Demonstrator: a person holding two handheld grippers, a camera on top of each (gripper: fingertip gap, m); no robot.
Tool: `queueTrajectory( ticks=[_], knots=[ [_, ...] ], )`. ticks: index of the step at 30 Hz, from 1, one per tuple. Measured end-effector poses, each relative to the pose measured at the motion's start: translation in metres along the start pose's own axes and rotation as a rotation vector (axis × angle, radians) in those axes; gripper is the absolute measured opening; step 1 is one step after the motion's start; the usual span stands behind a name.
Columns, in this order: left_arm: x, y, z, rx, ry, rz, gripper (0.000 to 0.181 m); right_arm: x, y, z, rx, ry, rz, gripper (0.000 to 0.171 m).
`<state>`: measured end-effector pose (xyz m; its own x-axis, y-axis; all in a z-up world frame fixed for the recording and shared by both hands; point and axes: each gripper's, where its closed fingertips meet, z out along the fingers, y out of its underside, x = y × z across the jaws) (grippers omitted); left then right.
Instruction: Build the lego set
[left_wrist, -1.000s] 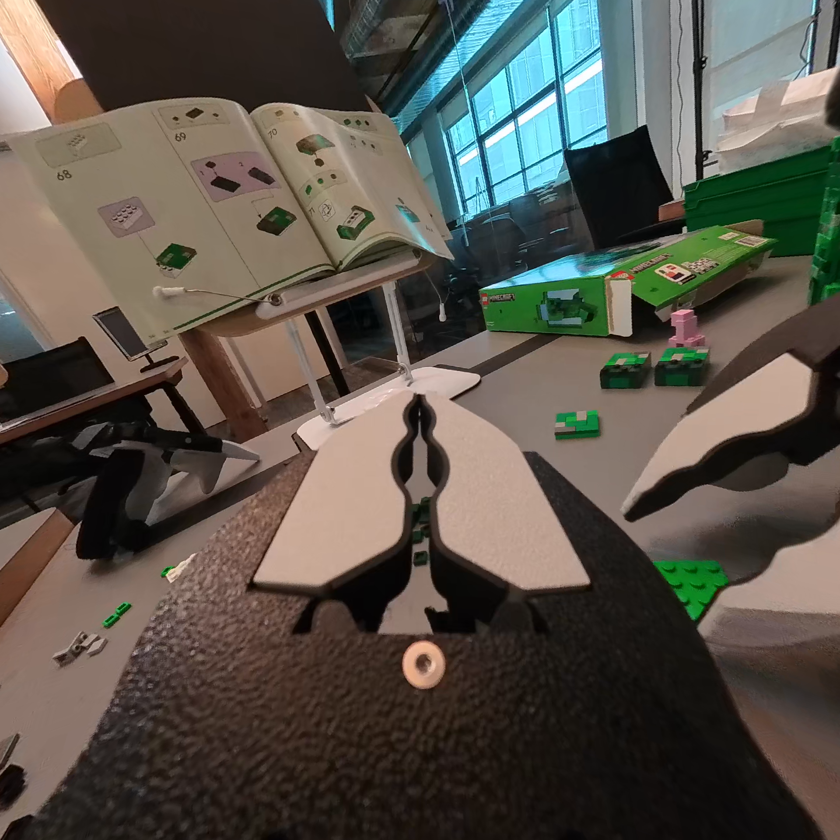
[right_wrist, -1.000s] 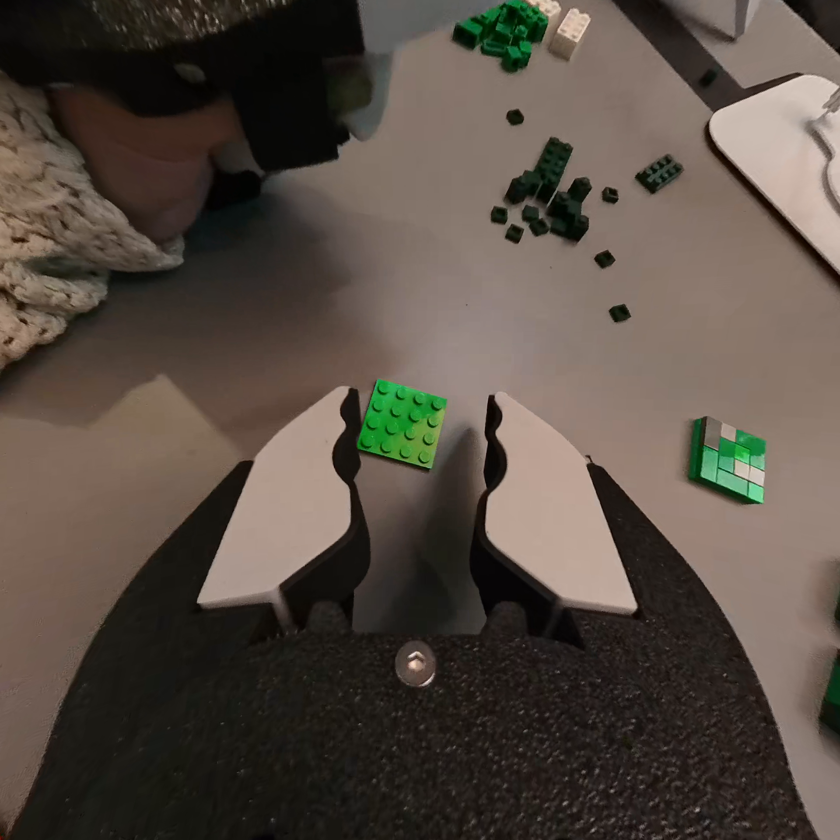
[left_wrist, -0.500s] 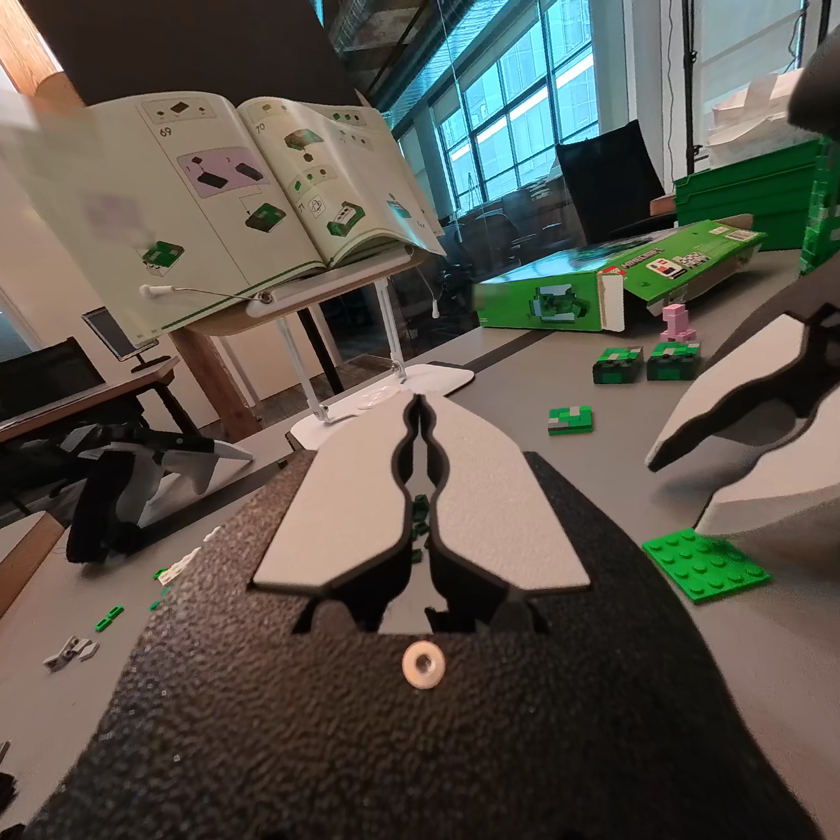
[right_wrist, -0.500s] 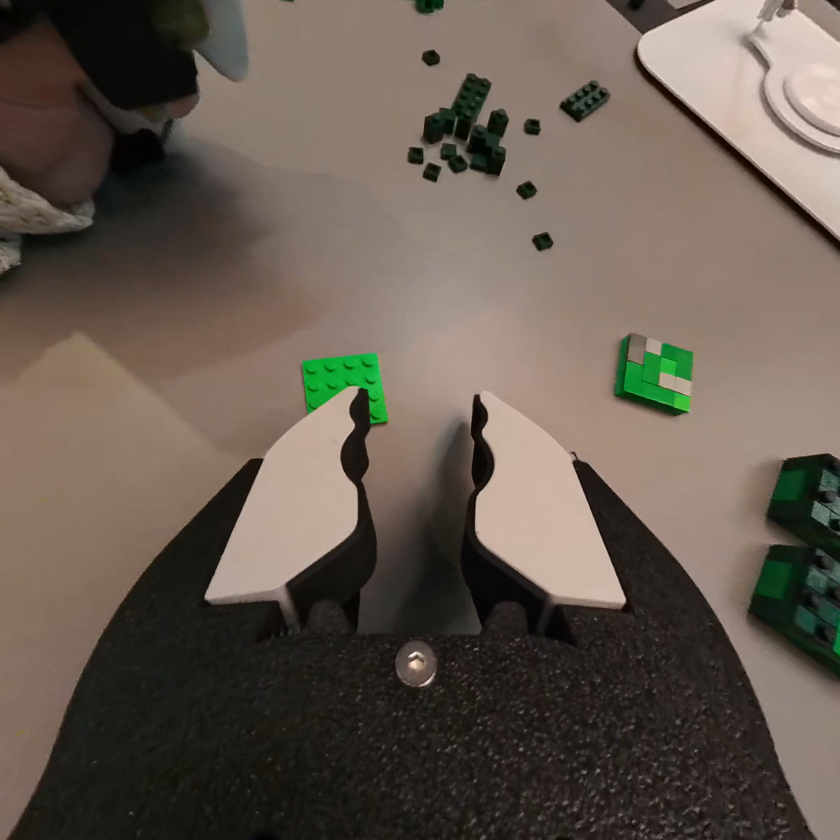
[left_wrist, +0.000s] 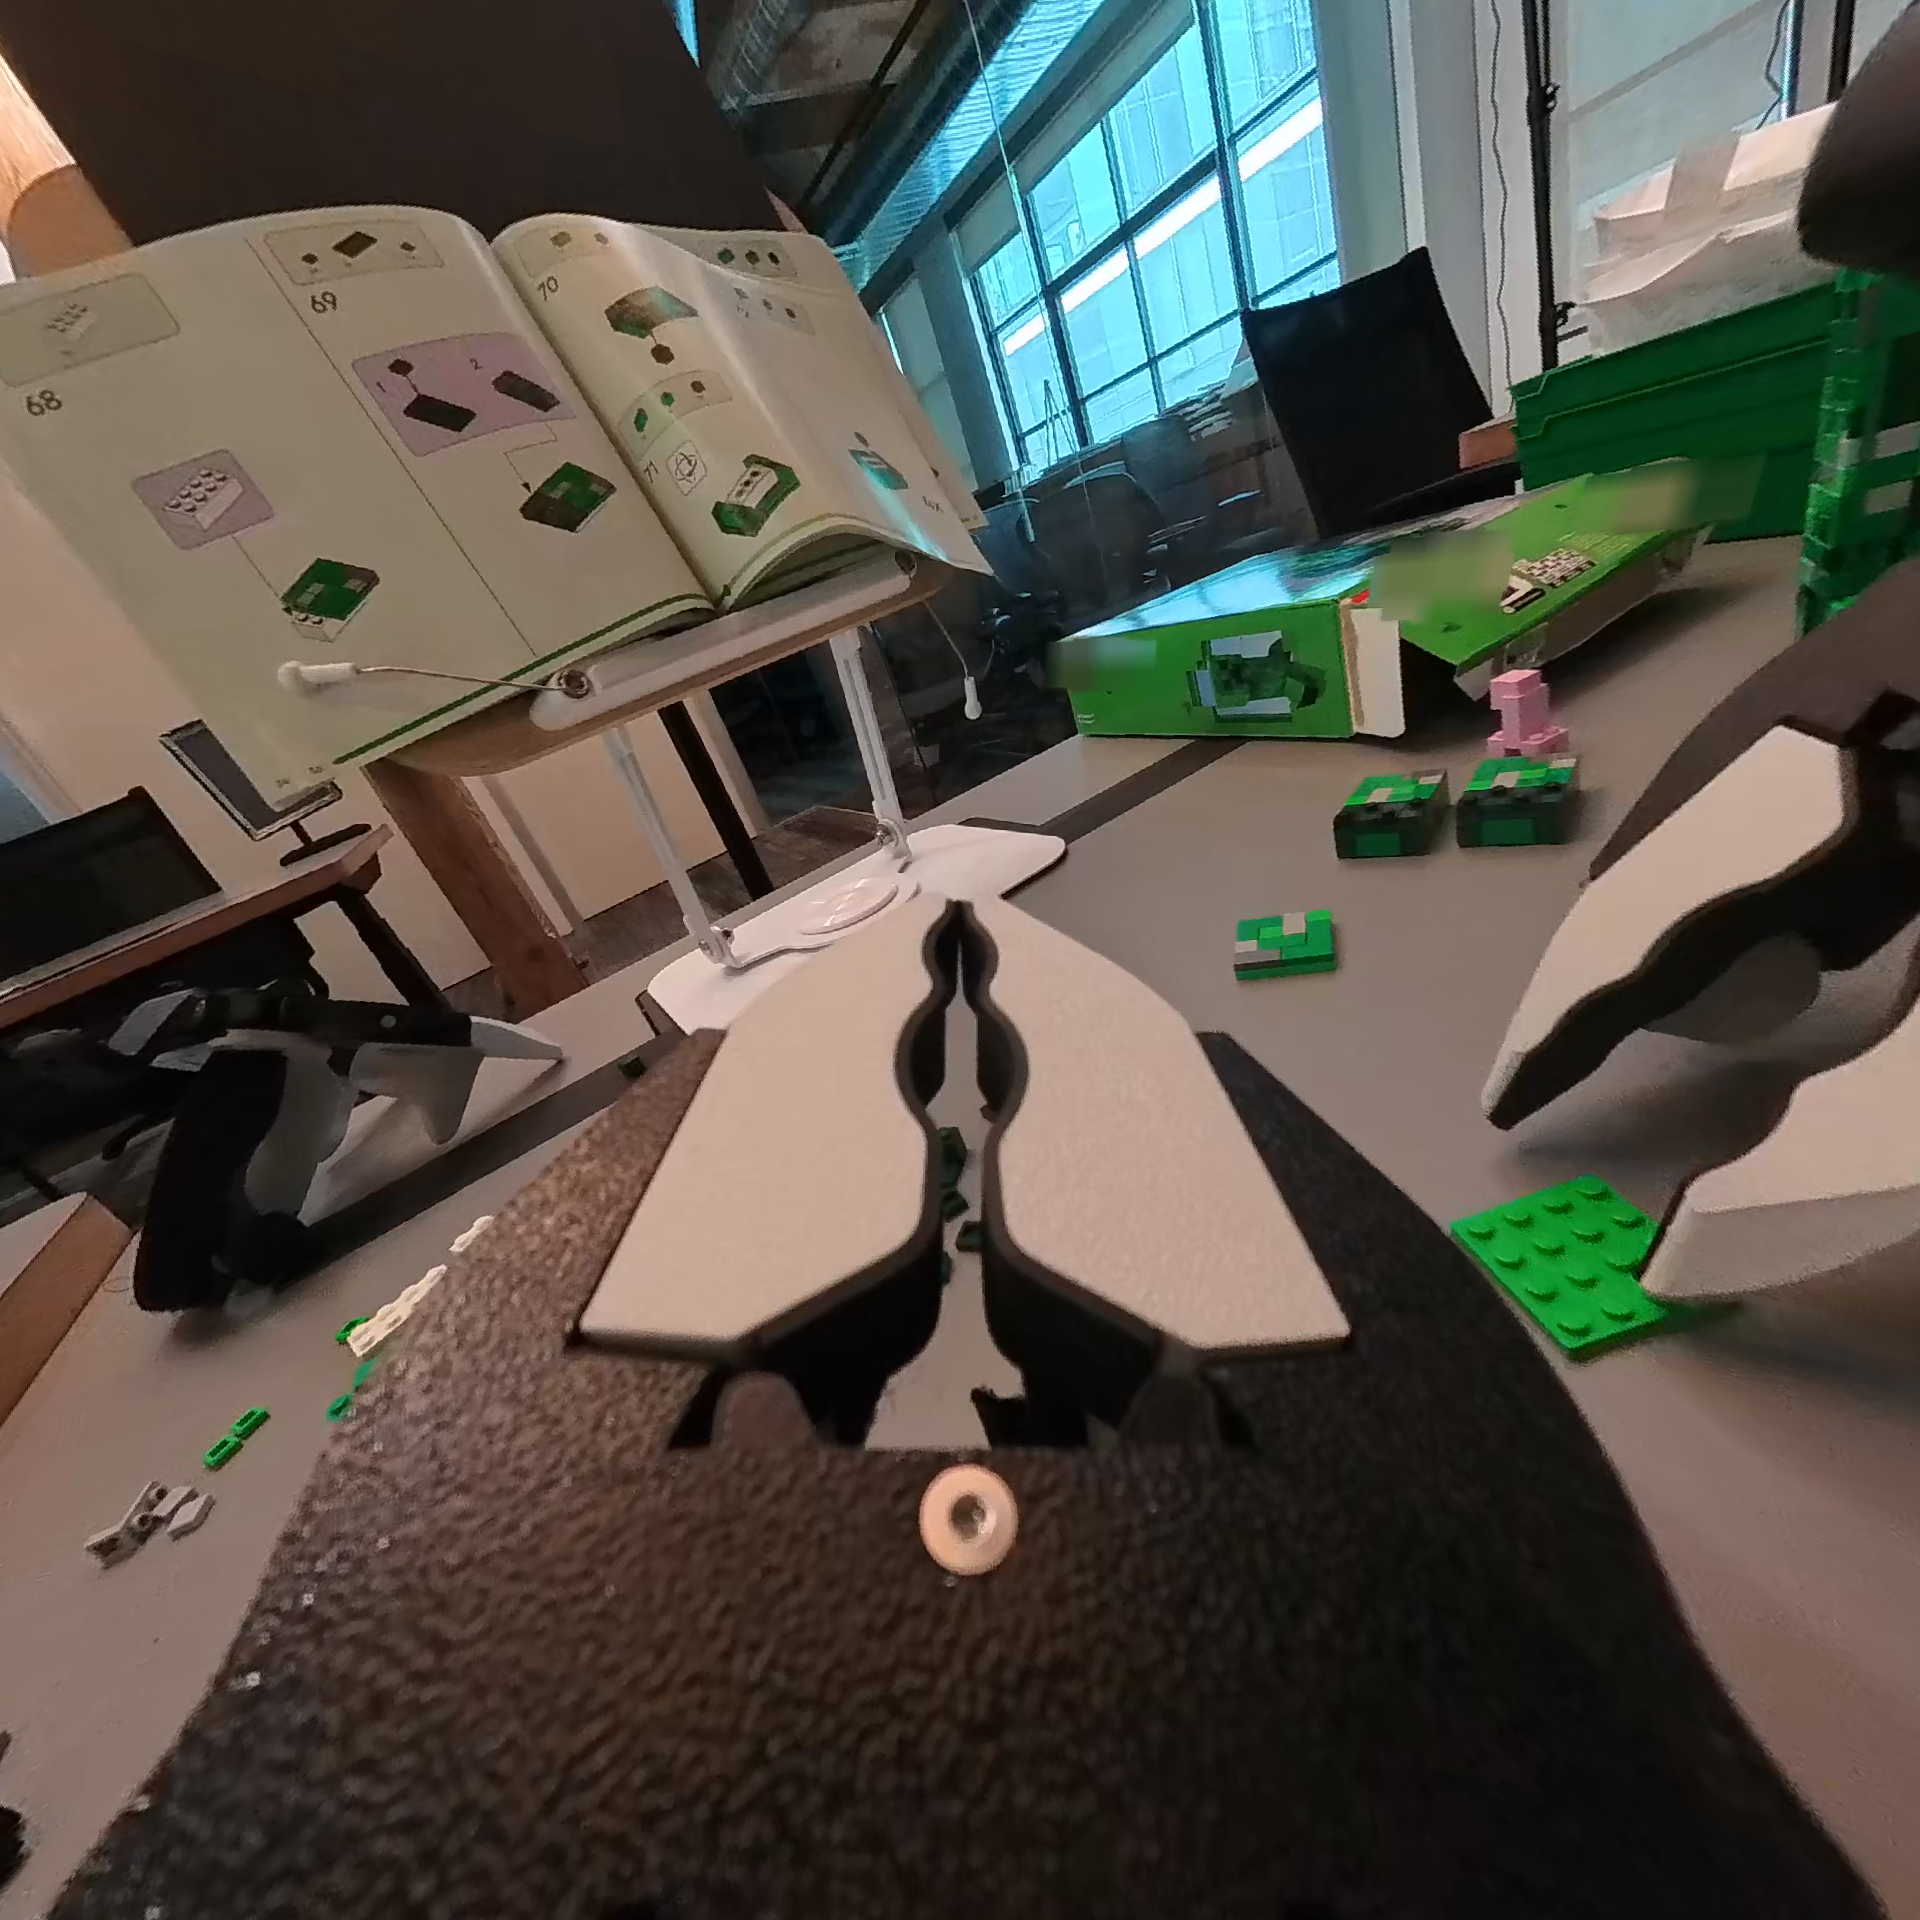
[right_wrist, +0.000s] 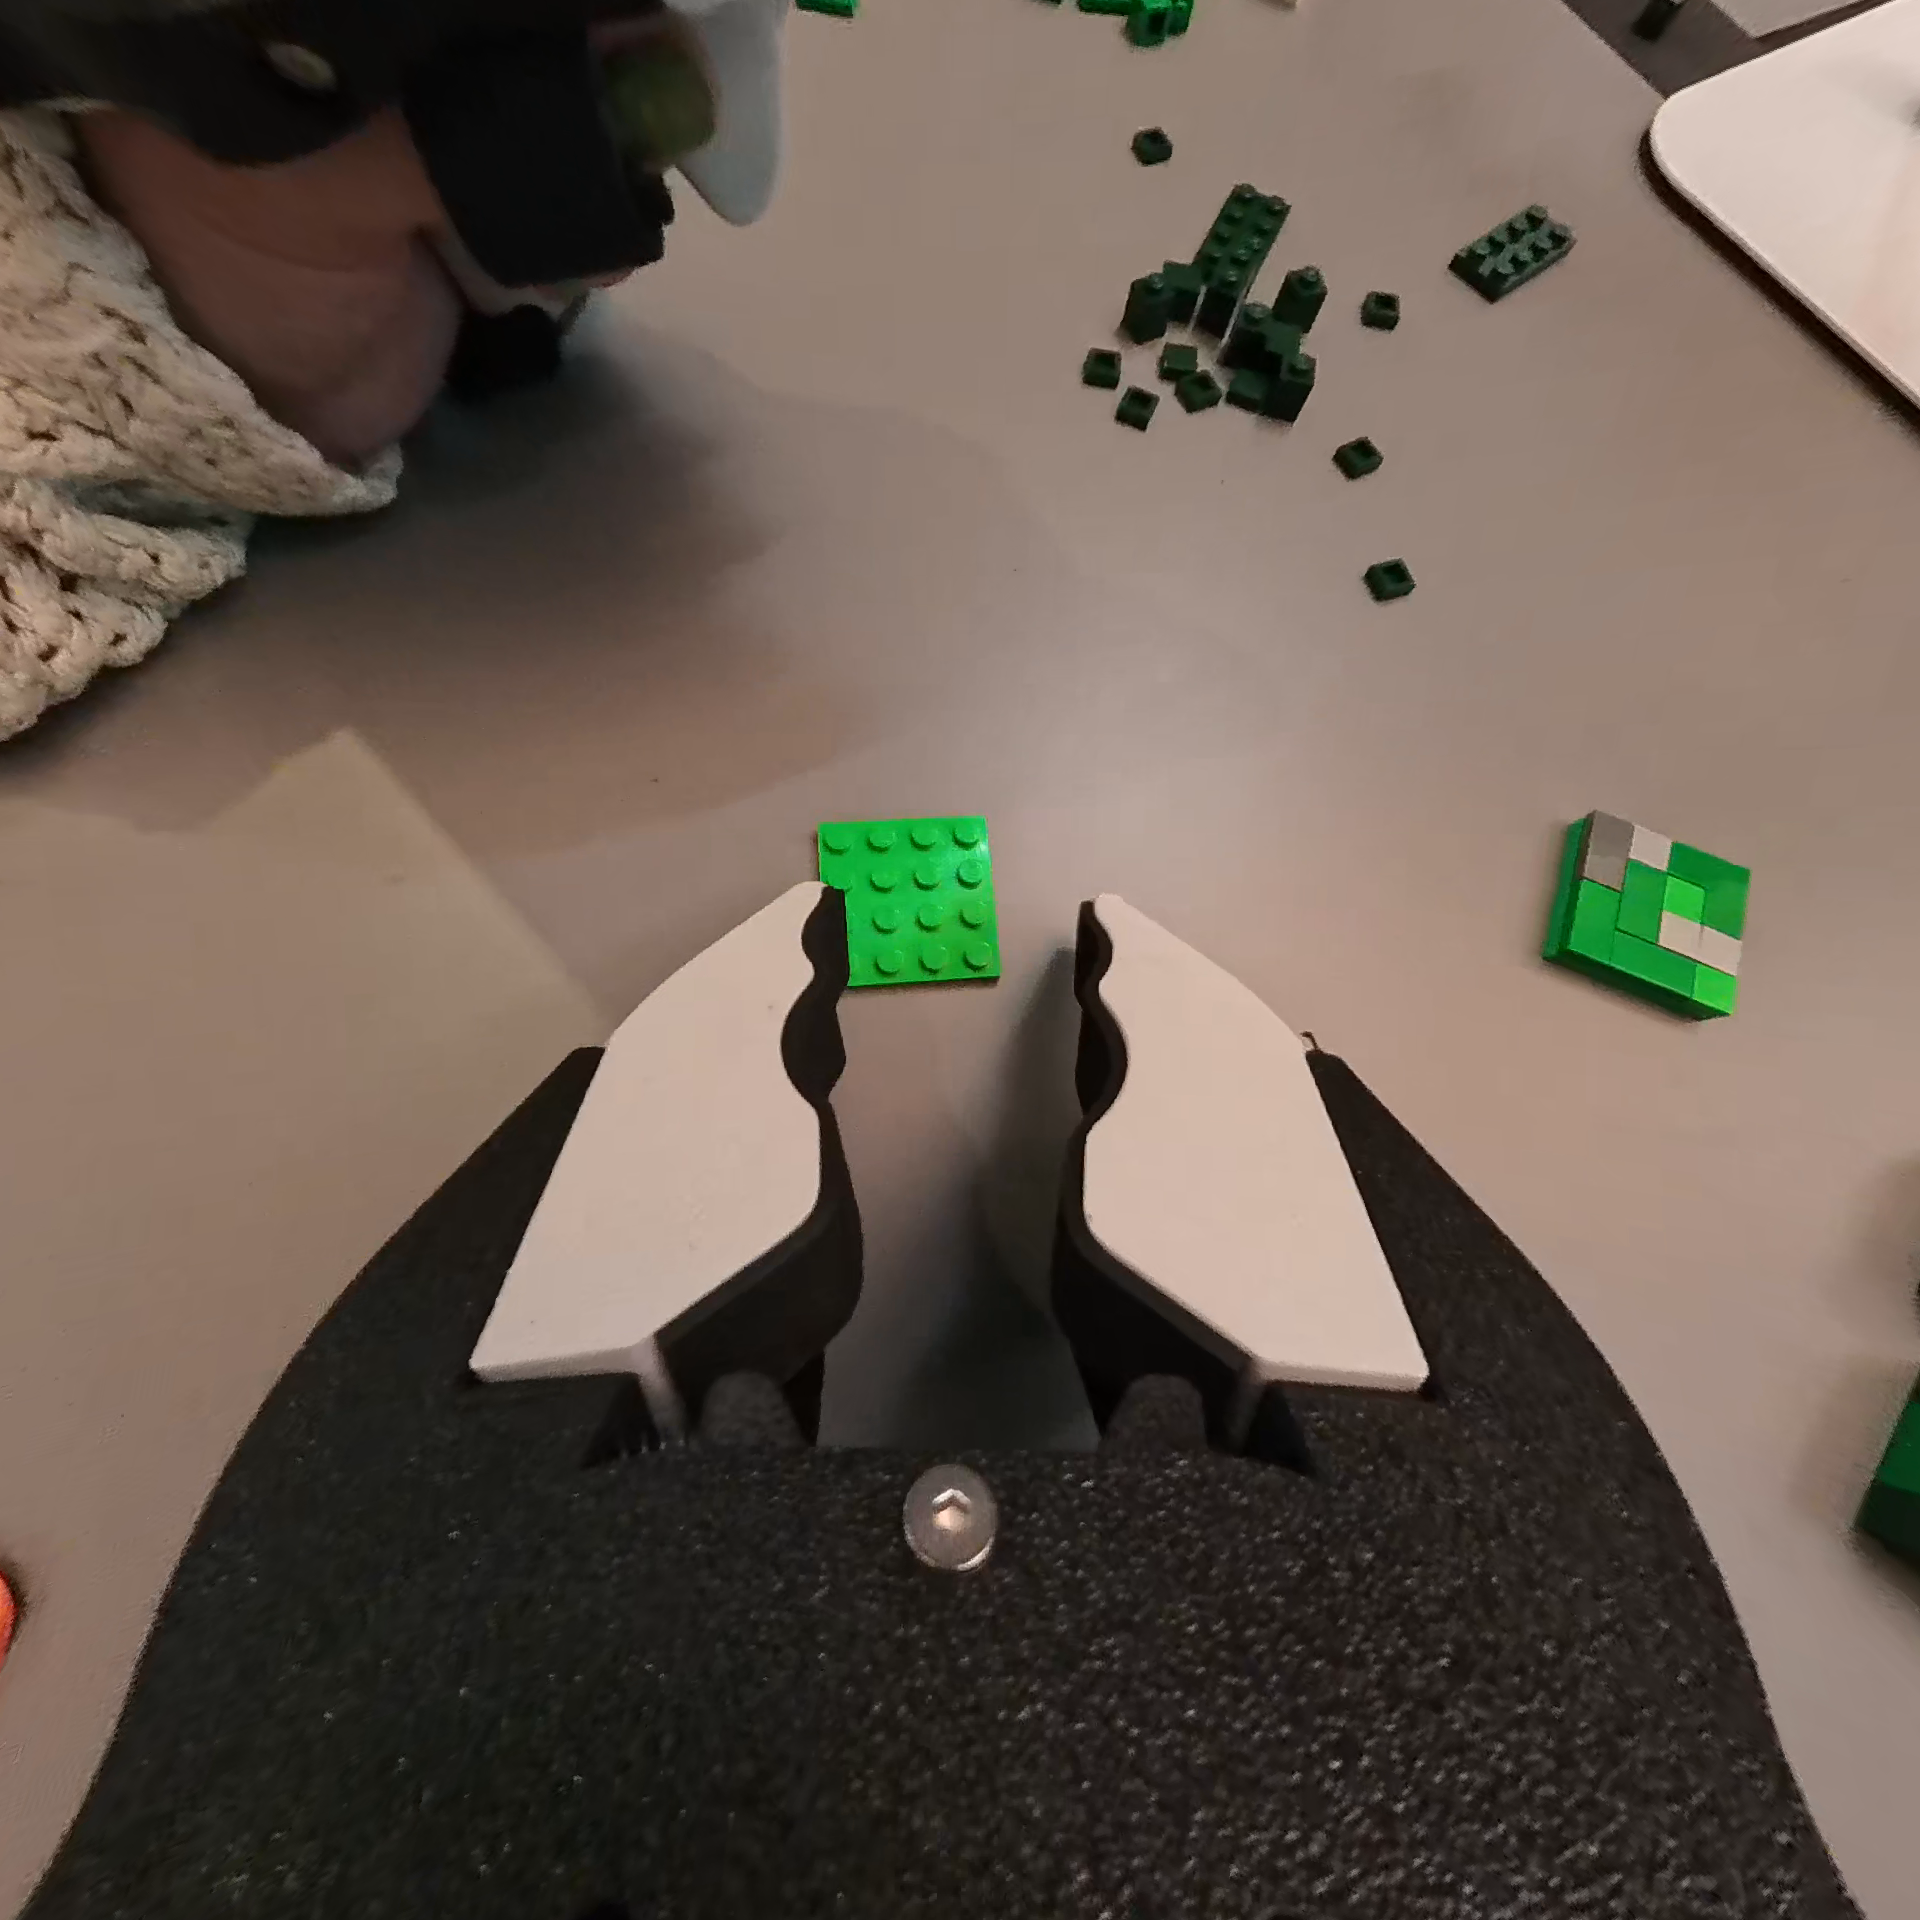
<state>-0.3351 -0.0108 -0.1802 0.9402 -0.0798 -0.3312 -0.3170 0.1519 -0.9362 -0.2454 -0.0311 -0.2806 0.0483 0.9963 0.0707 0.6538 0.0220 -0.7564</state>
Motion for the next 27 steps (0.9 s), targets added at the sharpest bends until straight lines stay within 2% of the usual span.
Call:
queueTrajectory(
  ticks=[9, 12, 17, 21, 27],
  knots=[
    [0.001, 0.0, 0.0, -0.001, 0.006, 0.007, 0.0, 0.011, 0.004, -0.003, -0.008, 0.009, 0.036, 0.04],
    [0.002, 0.0, 0.0, -0.001, 0.007, 0.008, 0.0, 0.017, -0.002, -0.007, 0.053, -0.038, 0.101, 0.05],
    [0.001, 0.001, 0.001, -0.003, 0.007, 0.01, 0.0, 0.079, -0.008, -0.011, 0.136, 0.083, 0.197, 0.067],
    [0.001, 0.001, 0.002, -0.004, 0.007, 0.013, 0.0, 0.112, 0.0, -0.004, 0.074, 0.149, 0.253, 0.077],
    [0.003, 0.001, 0.002, -0.005, 0.011, 0.021, 0.0, 0.114, 0.009, 0.006, -0.021, 0.124, 0.264, 0.079]
  ],
)
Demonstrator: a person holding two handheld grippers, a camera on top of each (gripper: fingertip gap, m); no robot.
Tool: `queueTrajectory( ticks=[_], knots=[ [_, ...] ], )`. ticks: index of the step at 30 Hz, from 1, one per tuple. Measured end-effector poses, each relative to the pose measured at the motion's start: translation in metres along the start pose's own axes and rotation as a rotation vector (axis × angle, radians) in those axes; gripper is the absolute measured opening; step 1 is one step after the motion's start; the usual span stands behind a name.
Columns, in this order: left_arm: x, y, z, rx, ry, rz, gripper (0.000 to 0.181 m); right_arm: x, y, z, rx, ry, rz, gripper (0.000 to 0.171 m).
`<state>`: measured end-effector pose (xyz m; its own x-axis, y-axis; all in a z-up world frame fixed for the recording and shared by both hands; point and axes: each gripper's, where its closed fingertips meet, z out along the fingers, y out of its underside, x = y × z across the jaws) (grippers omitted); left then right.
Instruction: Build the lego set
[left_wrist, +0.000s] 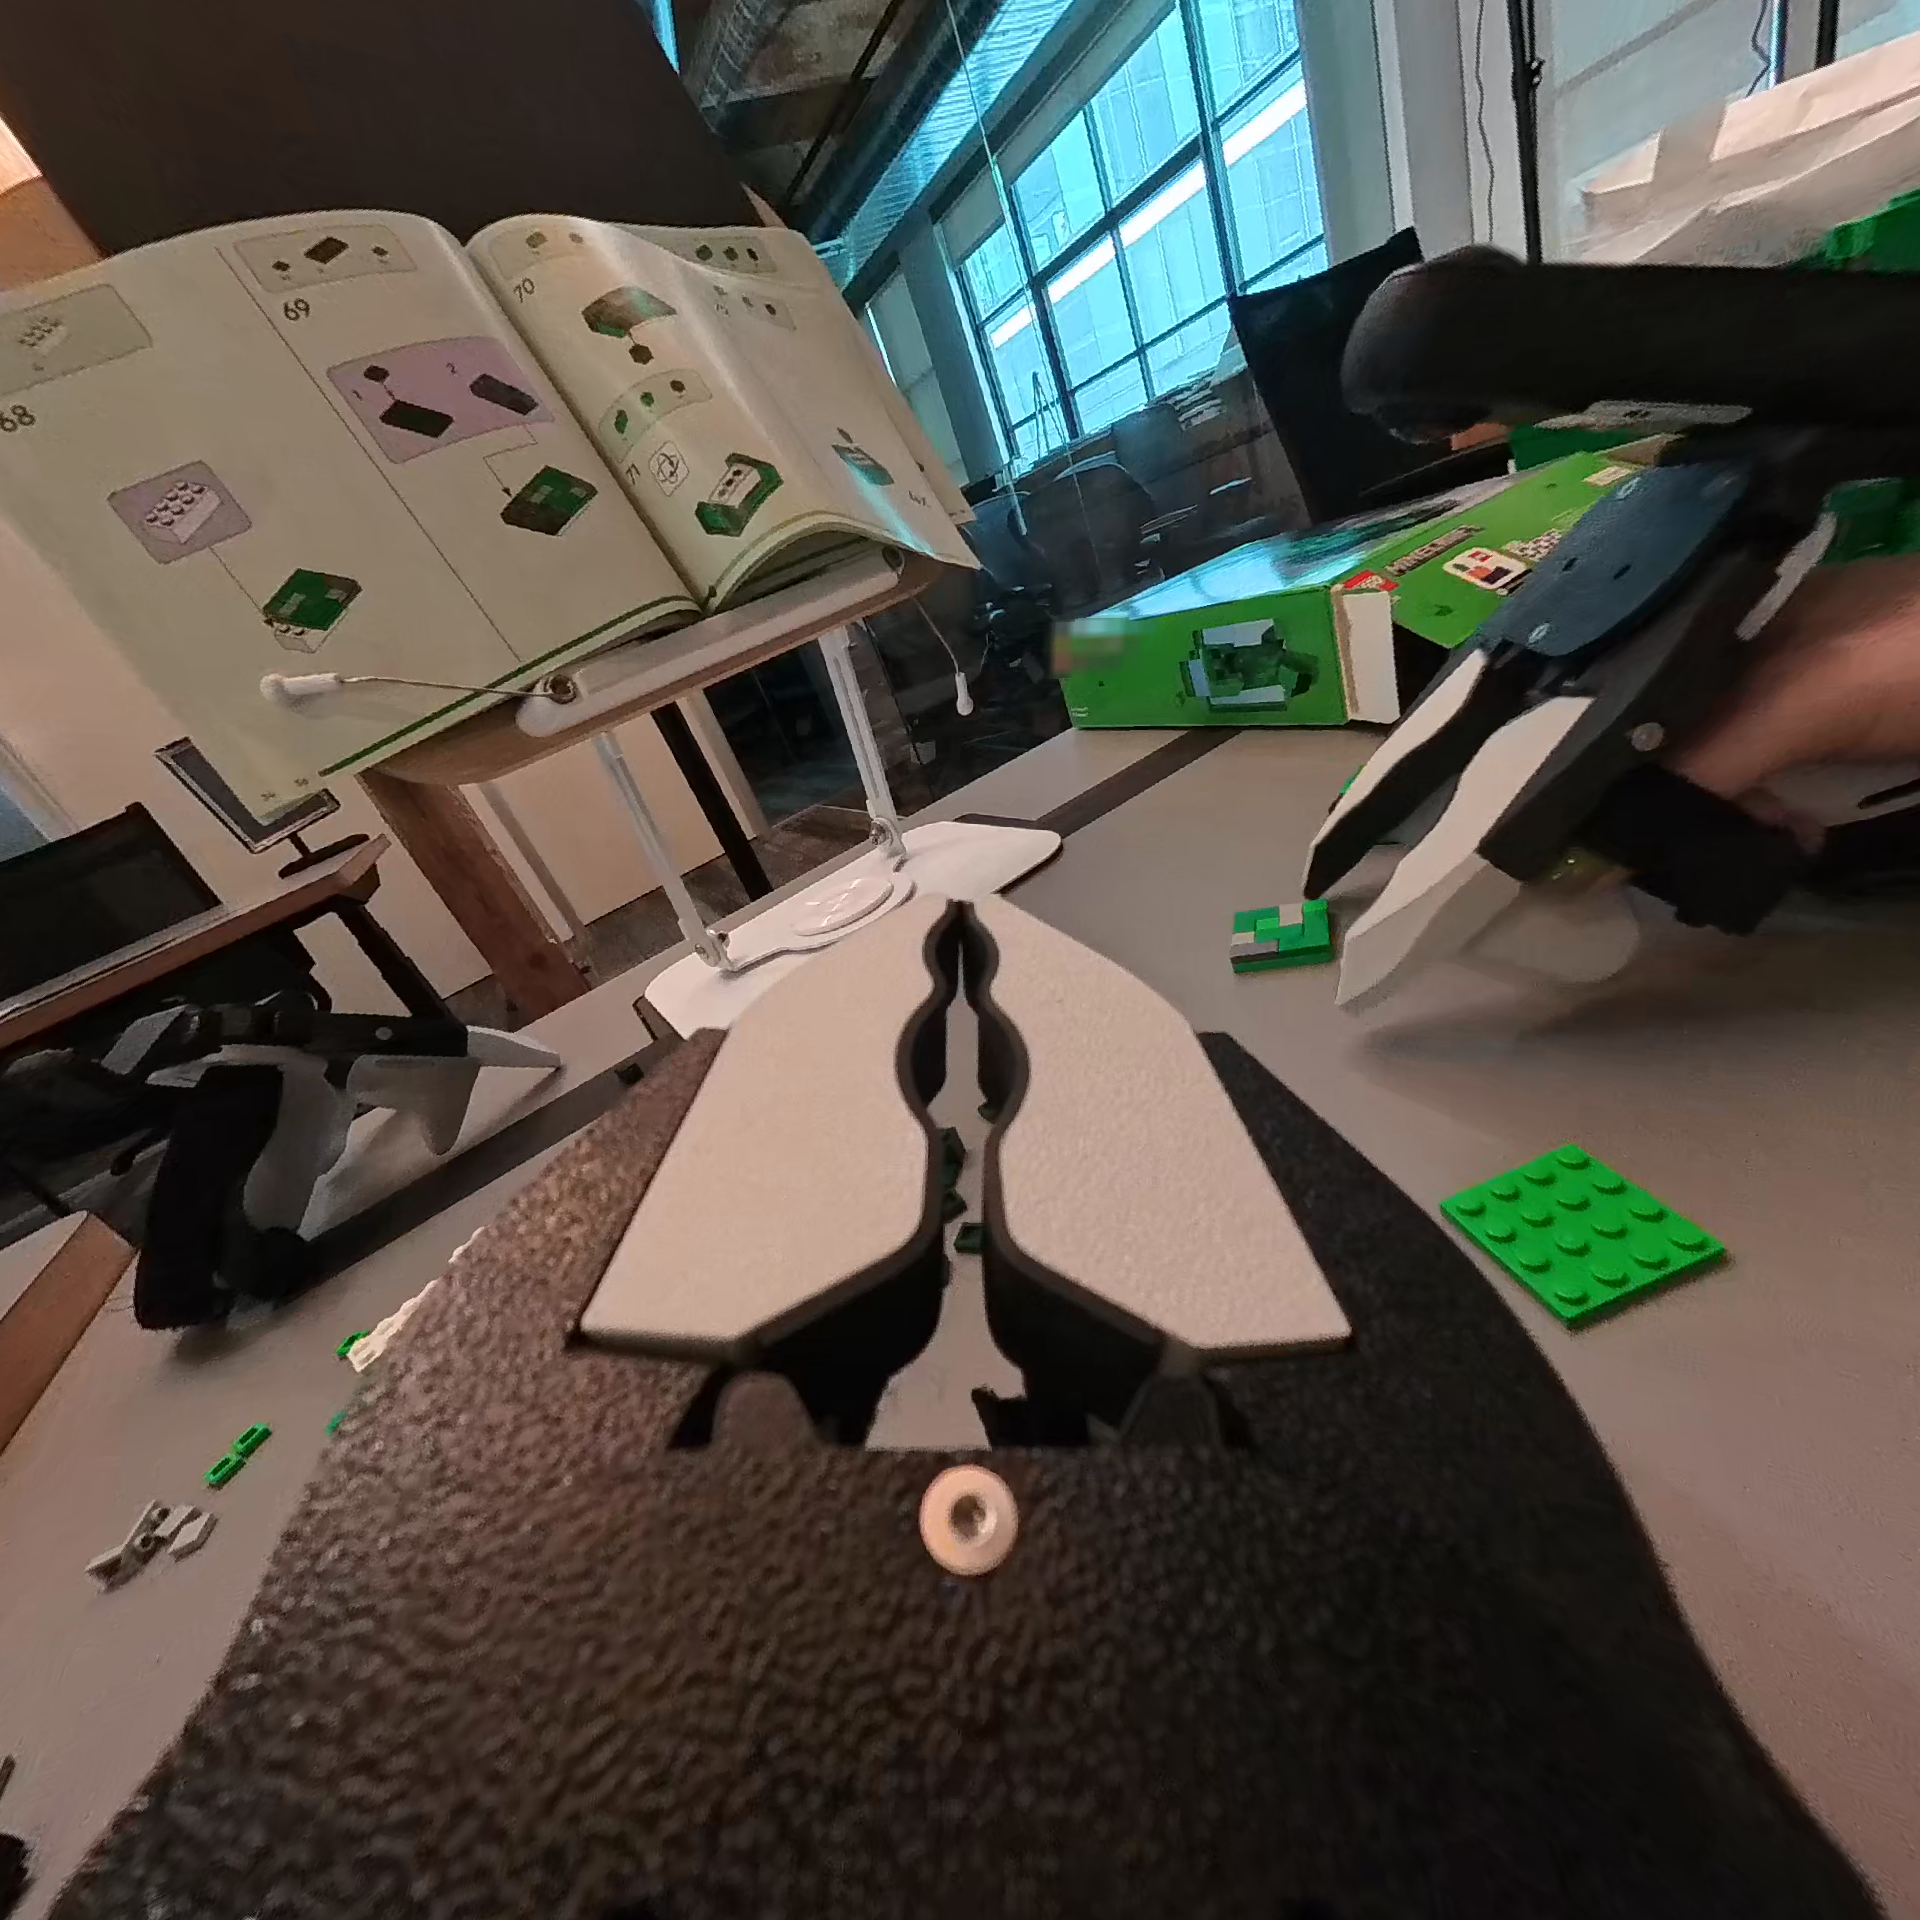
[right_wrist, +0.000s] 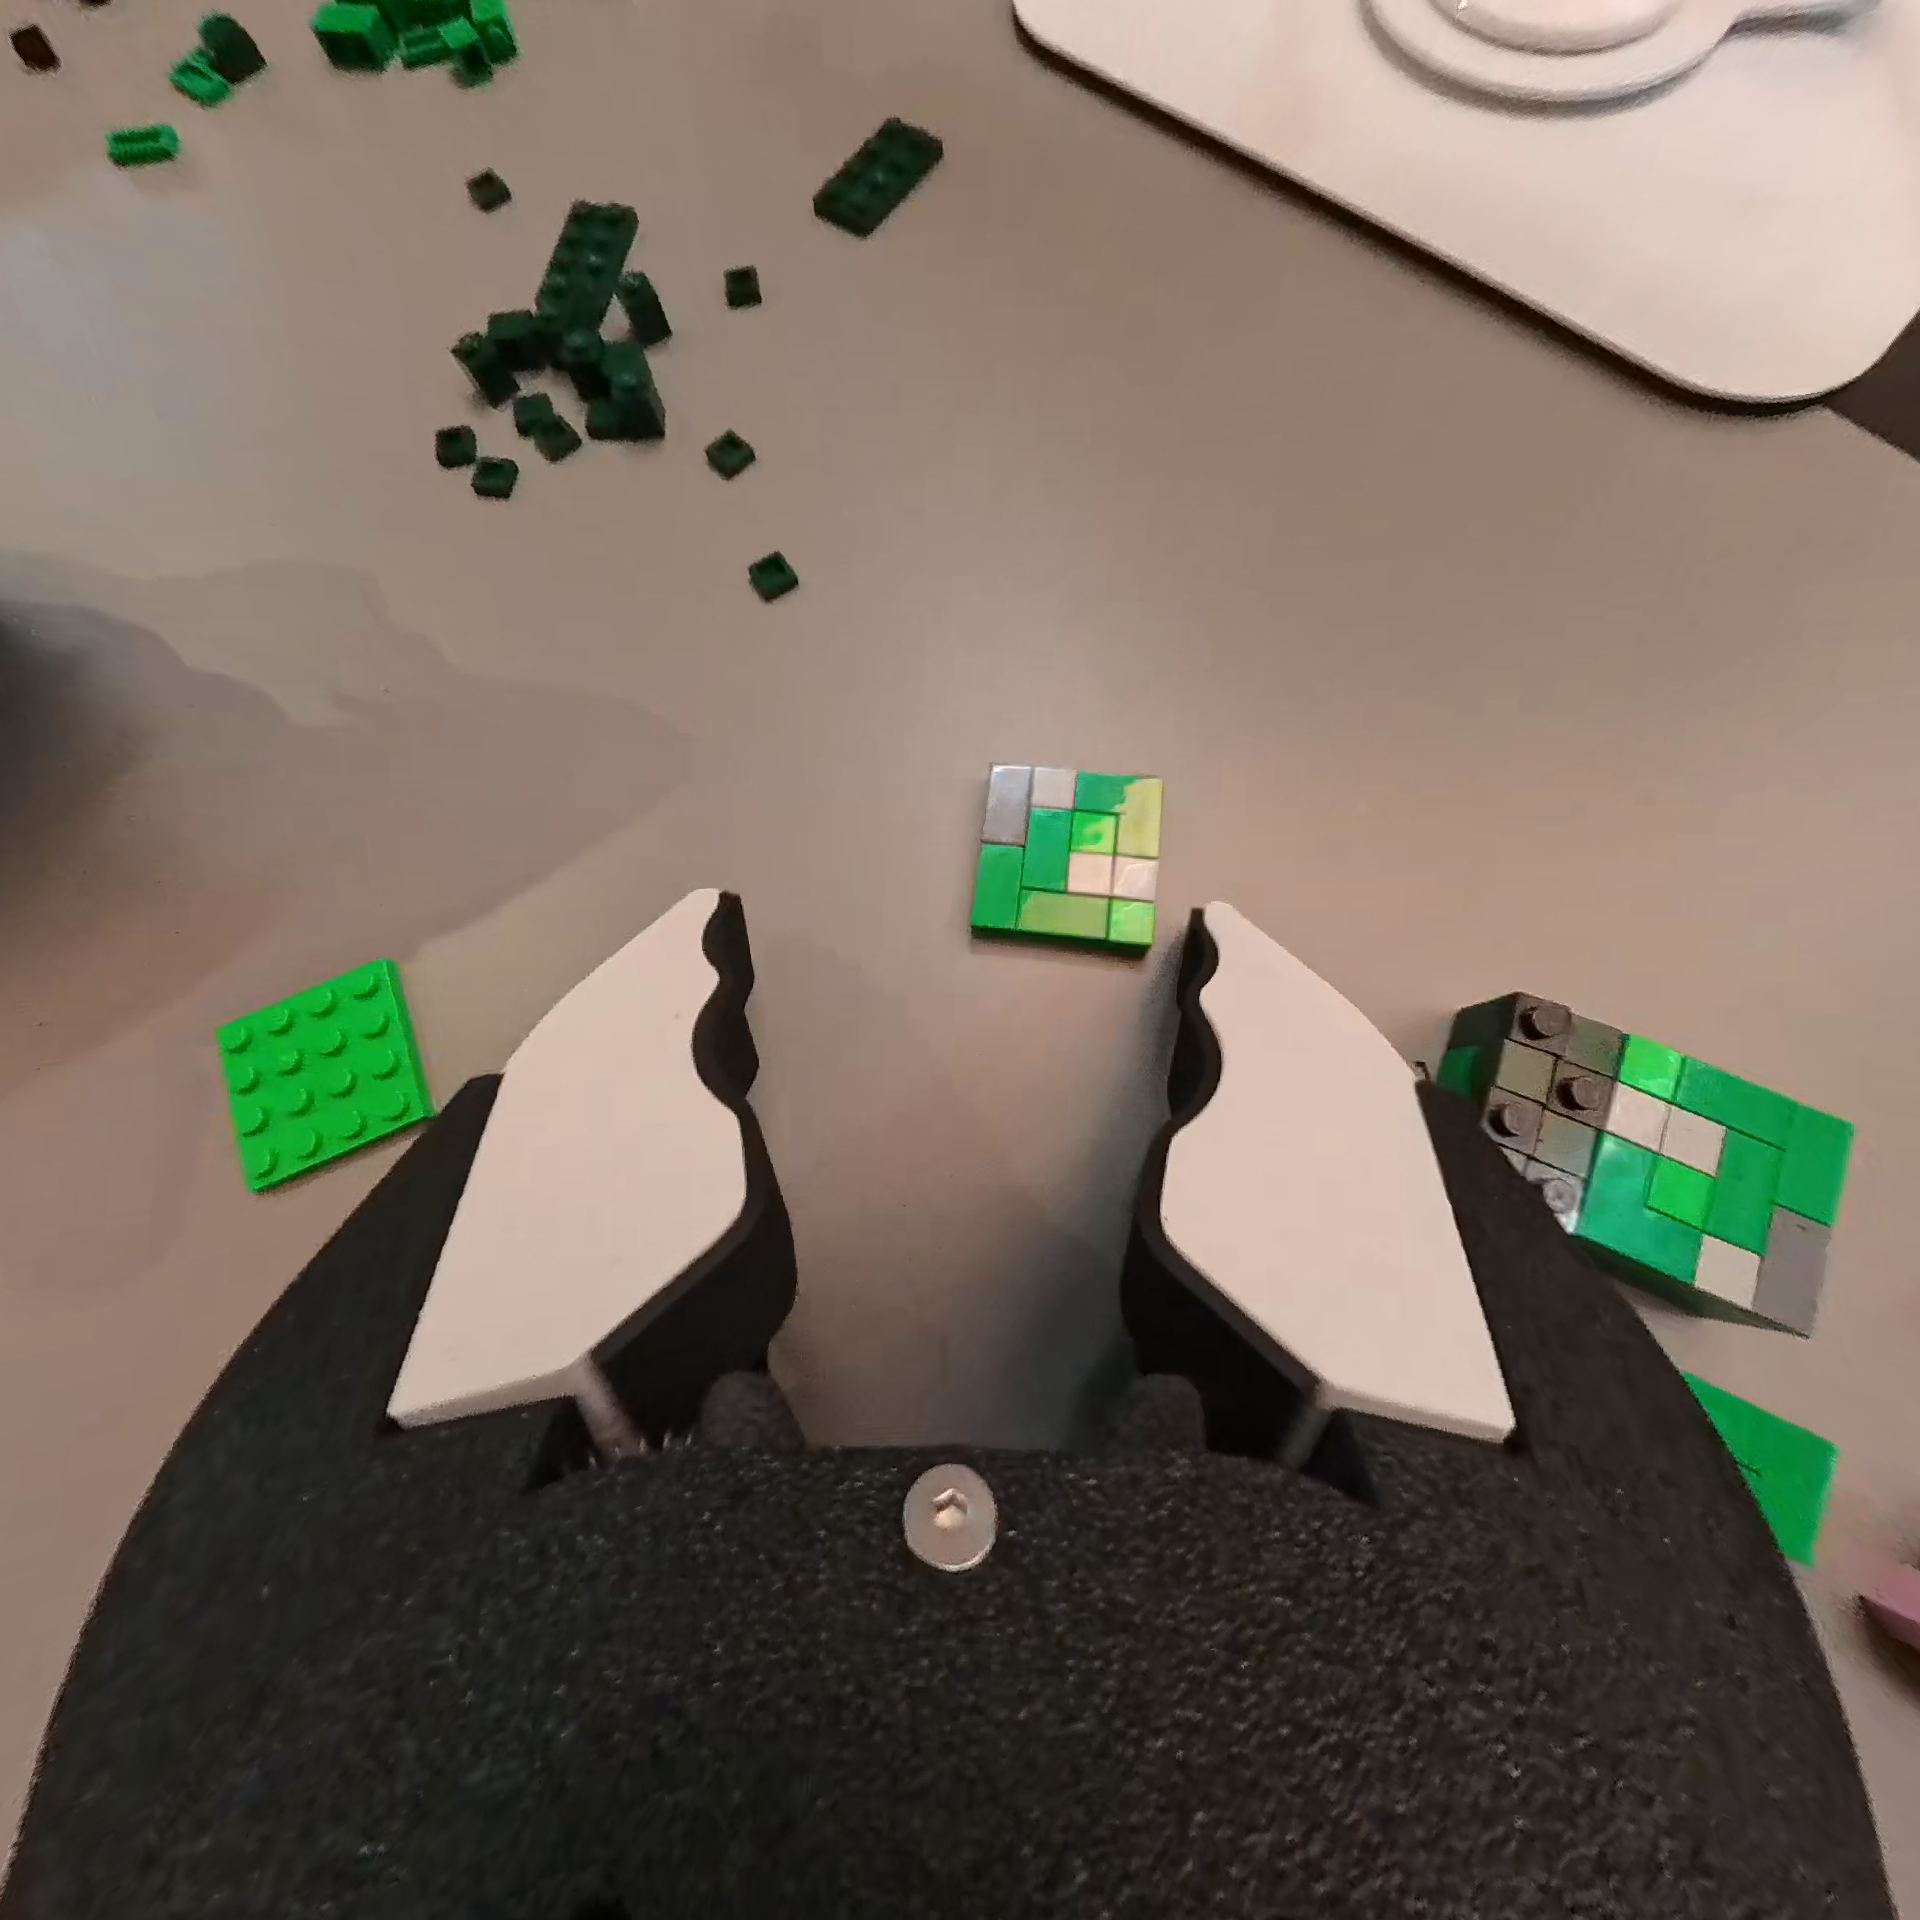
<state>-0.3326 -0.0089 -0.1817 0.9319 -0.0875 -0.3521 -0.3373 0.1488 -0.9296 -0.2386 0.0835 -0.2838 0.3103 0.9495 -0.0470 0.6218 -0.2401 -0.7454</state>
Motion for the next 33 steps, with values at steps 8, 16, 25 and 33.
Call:
queueTrajectory(
  ticks=[8, 16, 25, 33],
  knots=[
    [-0.003, -0.001, -0.001, 0.007, -0.014, -0.008, 0.0, -0.037, -0.006, -0.01, 0.081, -0.144, -0.036, 0.076],
    [-0.007, -0.003, -0.003, 0.012, -0.03, -0.016, 0.0, -0.118, 0.009, -0.019, 0.039, -0.292, -0.303, 0.058],
    [-0.001, -0.003, -0.002, 0.008, -0.012, 0.015, 0.0, -0.119, 0.021, -0.011, -0.058, -0.308, -0.371, 0.032],
    [0.0, -0.003, -0.002, 0.008, -0.008, 0.015, 0.0, -0.118, 0.025, -0.015, -0.064, -0.508, -0.548, 0.031]
  ],
)
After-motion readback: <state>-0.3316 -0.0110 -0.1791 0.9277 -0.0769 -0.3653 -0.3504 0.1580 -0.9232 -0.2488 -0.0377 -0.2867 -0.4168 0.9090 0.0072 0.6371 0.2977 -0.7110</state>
